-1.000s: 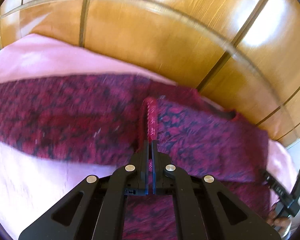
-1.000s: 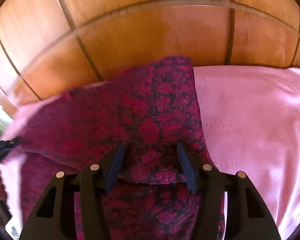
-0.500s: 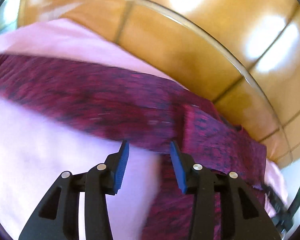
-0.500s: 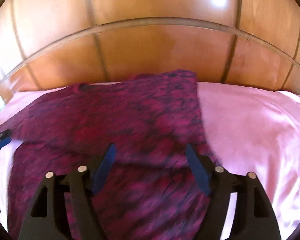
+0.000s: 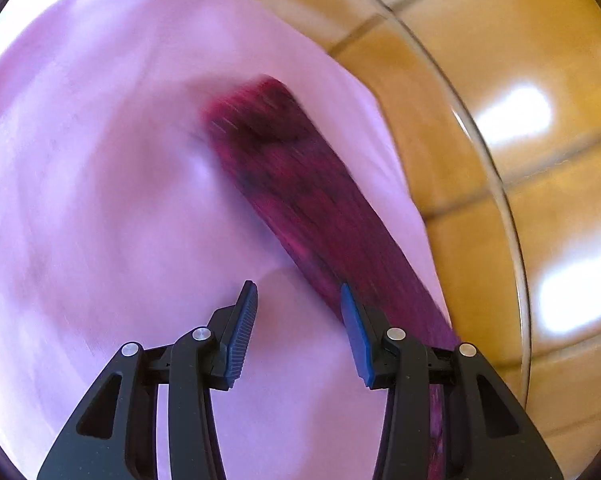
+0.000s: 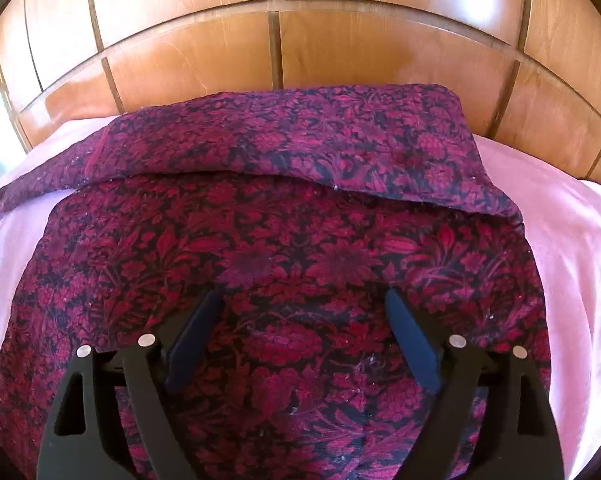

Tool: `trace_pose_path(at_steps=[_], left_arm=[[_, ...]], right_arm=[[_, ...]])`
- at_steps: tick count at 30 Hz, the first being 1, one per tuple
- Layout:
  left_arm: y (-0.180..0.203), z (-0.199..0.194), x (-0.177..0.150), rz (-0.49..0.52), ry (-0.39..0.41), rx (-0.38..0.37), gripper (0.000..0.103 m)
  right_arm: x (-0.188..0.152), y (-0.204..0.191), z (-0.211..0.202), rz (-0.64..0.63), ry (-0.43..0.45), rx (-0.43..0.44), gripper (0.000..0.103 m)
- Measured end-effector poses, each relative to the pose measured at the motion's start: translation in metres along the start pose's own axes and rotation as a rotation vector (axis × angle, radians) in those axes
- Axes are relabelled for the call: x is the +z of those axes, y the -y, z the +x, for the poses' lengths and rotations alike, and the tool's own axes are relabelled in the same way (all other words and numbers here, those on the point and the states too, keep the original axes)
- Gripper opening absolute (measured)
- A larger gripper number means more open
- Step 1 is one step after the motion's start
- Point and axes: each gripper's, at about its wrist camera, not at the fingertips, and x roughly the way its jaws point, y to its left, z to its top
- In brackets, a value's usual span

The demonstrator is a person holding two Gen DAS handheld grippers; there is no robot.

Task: Fold small clothes

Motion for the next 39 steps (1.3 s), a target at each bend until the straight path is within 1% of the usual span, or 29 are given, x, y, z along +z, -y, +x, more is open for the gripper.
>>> trace_pose_path(at_steps=[1,3,5,7,8,9,10,11,14,17,18,20,22,23,24,26,29,30,32,34,37,38,39], left_arm=[[-0.004,0.003,0.006,-0.019,0.007,0.004,0.042],[-0.011,0.01,0.02,-0.062,-0.006,-0.019,0.042],[-0.014,0.015,0.029,-0.099,0.009,-0.026,0.042],[-0.011,0.022,0.035,-0.107,0.011,-0.007,0.042],[-0.009,0.024,0.036,-0.094,0.007,0.009,0.032],[-0.004,0.025,0.037,-0.07,0.004,0.033,0.019],[0.003,0.027,0.038,-0.042,0.002,0.051,0.016],[0.013,0.023,0.035,0.014,0.019,0.069,0.013],[0.043,0.014,0.022,0.138,0.067,0.062,0.011],[0.079,-0.004,-0.001,0.301,0.124,0.038,0.01],[0.095,-0.012,-0.015,0.371,0.146,0.015,0.01],[0.12,-0.021,-0.04,0.468,0.153,-0.025,0.01],[0.145,-0.026,-0.071,0.565,0.141,-0.074,0.01],[0.153,-0.027,-0.082,0.596,0.132,-0.091,0.01],[0.165,-0.026,-0.101,0.649,0.118,-0.109,0.01],[0.189,-0.02,-0.134,0.744,0.09,-0.128,0.01],[0.203,-0.009,-0.175,0.821,0.029,-0.144,0.01],[0.206,-0.004,-0.19,0.85,0.009,-0.142,0.01],[0.213,0.008,-0.211,0.89,-0.025,-0.134,0.01],[0.213,0.016,-0.222,0.905,-0.058,-0.126,0.01],[0.215,0.026,-0.236,0.924,-0.086,-0.093,0.015],[0.213,0.028,-0.239,0.927,-0.09,-0.084,0.021],[0.212,0.03,-0.241,0.931,-0.102,-0.081,0.034]], right_arm=[[0.0,-0.001,0.0,-0.004,0.0,-0.005,0.085],[-0.001,0.0,0.001,-0.012,0.003,-0.016,0.086],[-0.005,-0.005,-0.001,-0.022,0.007,-0.029,0.086],[-0.004,-0.005,0.0,-0.024,0.008,-0.036,0.086],[-0.004,-0.004,0.0,-0.024,0.009,-0.036,0.087],[-0.003,-0.004,0.001,-0.023,0.009,-0.035,0.087],[-0.001,-0.004,0.001,-0.022,0.01,-0.035,0.087],[-0.001,-0.004,0.001,-0.024,0.01,-0.034,0.087],[-0.002,-0.005,0.002,-0.021,0.011,-0.033,0.087],[-0.002,-0.005,0.002,-0.021,0.011,-0.031,0.088],[-0.002,-0.005,0.002,-0.02,0.012,-0.03,0.088],[-0.002,-0.004,0.002,-0.019,0.013,-0.028,0.088],[-0.002,-0.004,0.002,-0.019,0.013,-0.028,0.088],[-0.003,-0.004,0.002,-0.019,0.013,-0.027,0.088],[-0.003,-0.004,0.001,-0.019,0.013,-0.026,0.088],[-0.002,-0.003,0.002,-0.016,0.013,-0.022,0.088],[-0.003,-0.003,0.002,-0.012,0.014,-0.019,0.088],[-0.003,-0.003,0.002,-0.01,0.015,-0.016,0.088],[-0.003,-0.002,0.001,-0.004,0.016,-0.012,0.088],[-0.003,-0.002,0.001,-0.001,0.017,-0.008,0.088],[-0.003,-0.001,0.002,0.003,0.018,-0.005,0.088],[-0.003,-0.001,0.002,0.005,0.019,-0.003,0.088],[-0.003,0.0,0.003,0.007,0.019,-0.002,0.088]])
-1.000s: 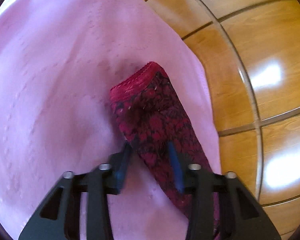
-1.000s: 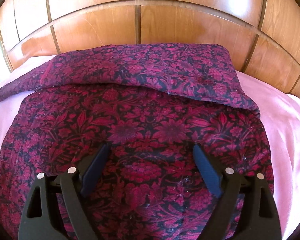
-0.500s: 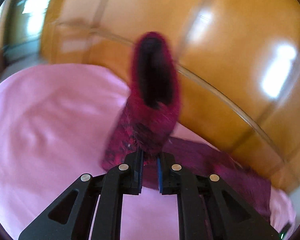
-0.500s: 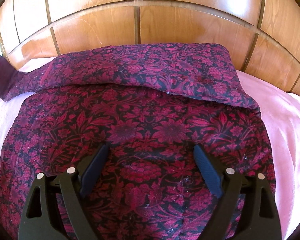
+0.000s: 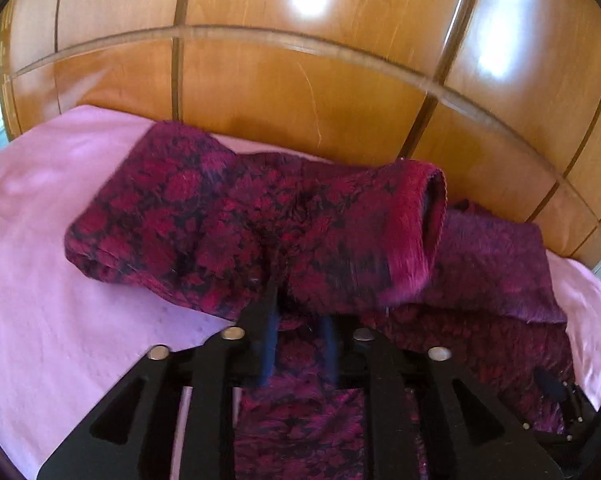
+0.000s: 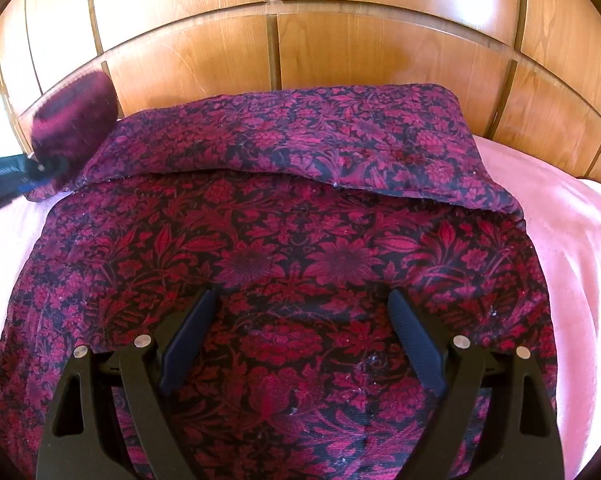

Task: Fold small clothes

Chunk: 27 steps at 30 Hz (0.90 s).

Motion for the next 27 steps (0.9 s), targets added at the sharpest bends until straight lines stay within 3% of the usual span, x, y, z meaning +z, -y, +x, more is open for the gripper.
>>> trace_pose_path(at_steps=[2,5,10,14,16,18,22,27], left_arm=[[0.005,0.003,0.004,0.004,0.002,-0.001,0.052],[0.006,-0.013,-0.004,0.007,0.038,0.004,0.062],[0.01,-0.035,-0.046,-0.051,0.069,-0.063,0.064],[0.012,-0.03,-0.07,-0.061,0.015,-0.087,0.064],[0.007,-0.025,-0.079,-0.069,0.007,-0.081,0.064],[0.001,-0.02,-0.082,-0.094,-0.002,-0.105,0.064],[0.001,-0.016,-0.085,-0.096,-0.001,-0.135,0.071],[-0.001,-0.017,-0.088,-0.107,0.006,-0.166,0.076]], right_arm=[[0.0,0.001,0.0,0.005,0.001,0.004,0.088],[-0.001,0.002,0.0,0.013,0.002,0.01,0.088],[-0.001,0.003,0.001,0.02,0.002,0.016,0.088],[0.0,0.003,0.0,0.02,-0.008,0.02,0.088],[0.008,0.003,-0.003,0.022,-0.023,0.047,0.08],[0.024,0.003,-0.008,0.048,-0.029,0.152,0.066],[0.063,-0.02,-0.004,0.095,-0.109,0.498,0.063],[0.1,-0.073,0.033,0.105,-0.255,0.691,0.063]])
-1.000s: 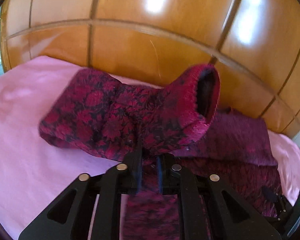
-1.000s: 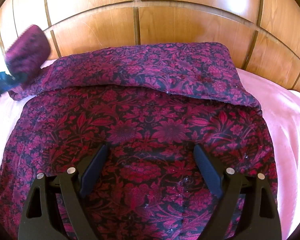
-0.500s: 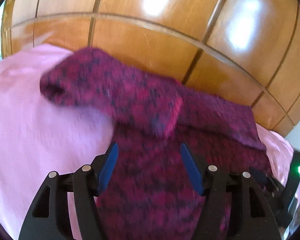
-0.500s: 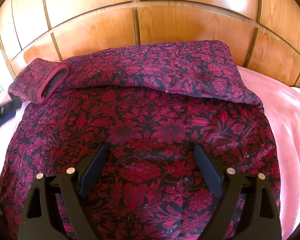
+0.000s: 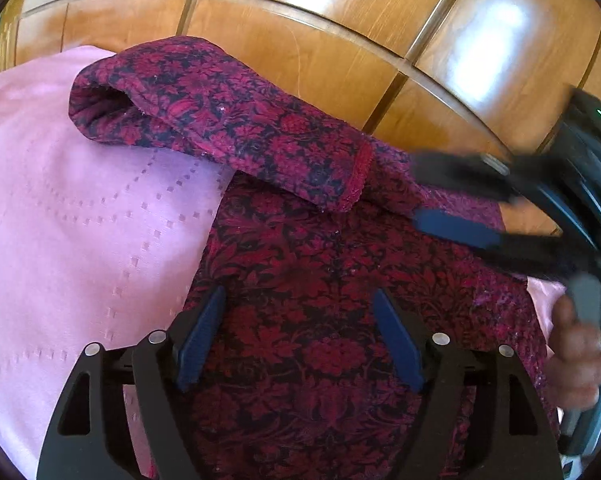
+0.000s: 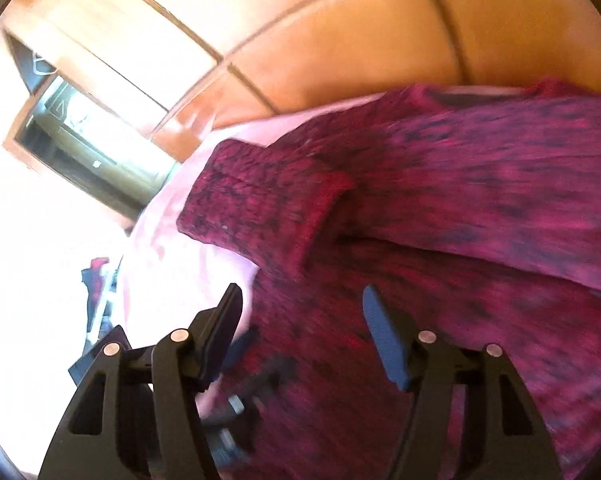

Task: Fold small clothes

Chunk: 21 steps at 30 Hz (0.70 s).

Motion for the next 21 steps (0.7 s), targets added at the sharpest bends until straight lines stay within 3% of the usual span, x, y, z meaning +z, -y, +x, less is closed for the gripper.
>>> trace_pose_path(at_steps=[3,5,6,7,8,16,21], left_arm=[[-0.003,-0.001,-0.001,-0.008,0.001,-0.029,0.081],[-0.002,-0.001,-0.002,-0.005,-0.002,-0.038,0.084],[-0.002,-0.001,-0.002,-0.003,-0.002,-0.036,0.084],[-0.001,-0.001,-0.003,-0.002,-0.003,-0.036,0.084],[-0.001,-0.002,-0.003,-0.001,-0.003,-0.04,0.085],[0.003,-0.001,-0.004,0.002,-0.005,-0.043,0.087],[0.005,0.003,-0.003,0.01,-0.008,-0.03,0.087]], right_arm=[[0.021,0.0,0.037,0.053,-0.07,0.009,0.063],[0.03,-0.001,0.057,0.064,-0.097,-0.028,0.047],[0.031,-0.004,0.061,0.054,-0.098,-0.058,0.028],[0.034,-0.009,0.063,0.03,-0.09,-0.094,0.015],[0.035,-0.015,0.059,0.007,-0.066,-0.11,0.011],[0.028,-0.066,-0.044,-0.182,0.242,-0.212,0.008],[0.032,-0.051,-0.105,-0.173,0.429,-0.377,0.007]])
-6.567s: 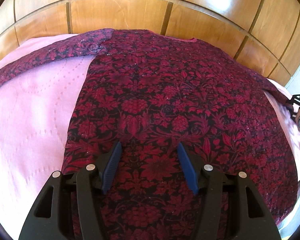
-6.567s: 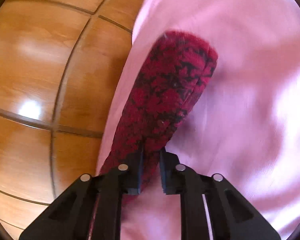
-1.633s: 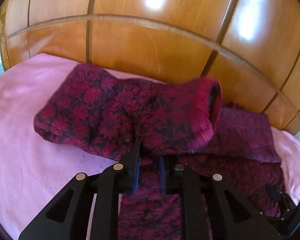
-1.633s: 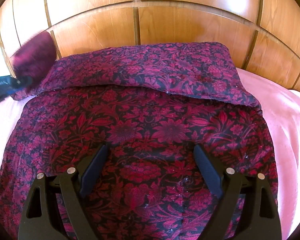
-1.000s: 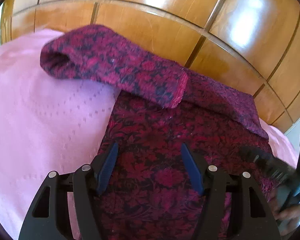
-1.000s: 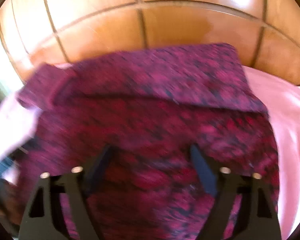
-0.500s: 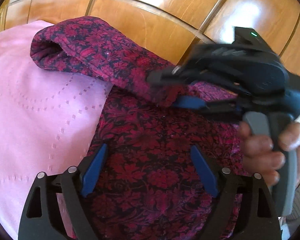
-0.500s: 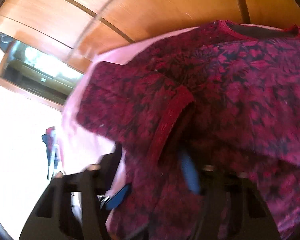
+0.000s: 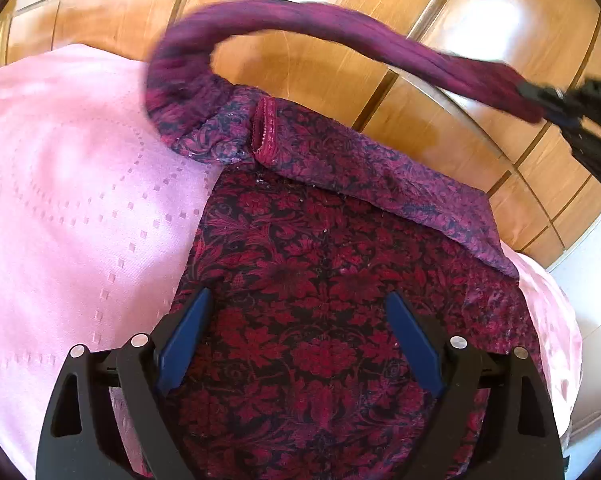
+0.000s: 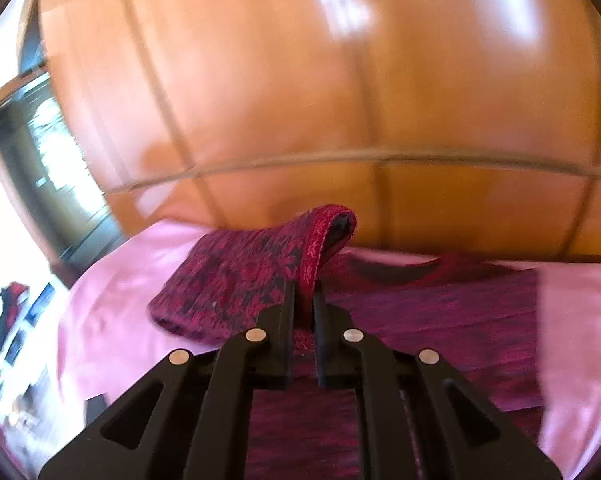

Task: Fold small clothes
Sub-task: 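Grasp the sleeve cuff with the right gripper while the left gripper pinches the garment side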

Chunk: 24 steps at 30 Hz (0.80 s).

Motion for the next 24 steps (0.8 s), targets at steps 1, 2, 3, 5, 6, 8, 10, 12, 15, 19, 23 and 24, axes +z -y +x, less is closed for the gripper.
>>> trace_pose_path(at_steps=[1,2,3,5,6,8,10,12,15,19,23,24], left_arm=[[0.0,-0.001,0.0,0.001,0.0,0.002,0.087],[0.001,-0.001,-0.002,0.004,-0.001,0.005,0.087],[0.002,0.0,-0.002,0.005,-0.002,0.007,0.087],[0.003,0.001,-0.001,0.008,-0.003,0.013,0.087],[0.003,0.001,-0.001,0.01,-0.004,0.015,0.087],[0.005,0.003,-0.001,0.012,-0.005,0.019,0.087],[0.007,0.004,-0.001,0.015,-0.006,0.023,0.087],[0.009,0.005,-0.001,0.018,-0.008,0.028,0.087],[0.011,0.006,0.0,0.025,-0.016,0.039,0.087],[0.015,0.0,0.013,0.021,-0.048,0.031,0.087],[0.003,-0.008,0.049,-0.092,-0.019,-0.088,0.087],[-0.001,-0.006,0.057,-0.123,-0.016,-0.108,0.087]], right_arm=[[0.001,0.01,-0.003,0.018,0.009,-0.026,0.007],[0.0,0.025,-0.006,0.043,0.017,-0.063,0.006],[-0.002,0.034,-0.008,0.056,0.019,-0.084,0.006],[-0.014,0.059,-0.013,0.094,0.015,-0.136,0.005],[-0.016,0.071,-0.012,0.11,0.008,-0.159,0.005],[-0.023,0.096,-0.006,0.145,-0.01,-0.204,0.005],[-0.032,0.114,0.003,0.177,-0.035,-0.234,0.005],[-0.044,0.132,0.008,0.209,-0.065,-0.261,0.005],[-0.064,0.155,0.02,0.25,-0.111,-0.298,0.004],[-0.082,0.185,0.032,0.312,-0.151,-0.329,0.004],[-0.085,0.184,0.032,0.292,-0.145,-0.326,0.005],[-0.085,0.184,0.033,0.288,-0.146,-0.323,0.005]])
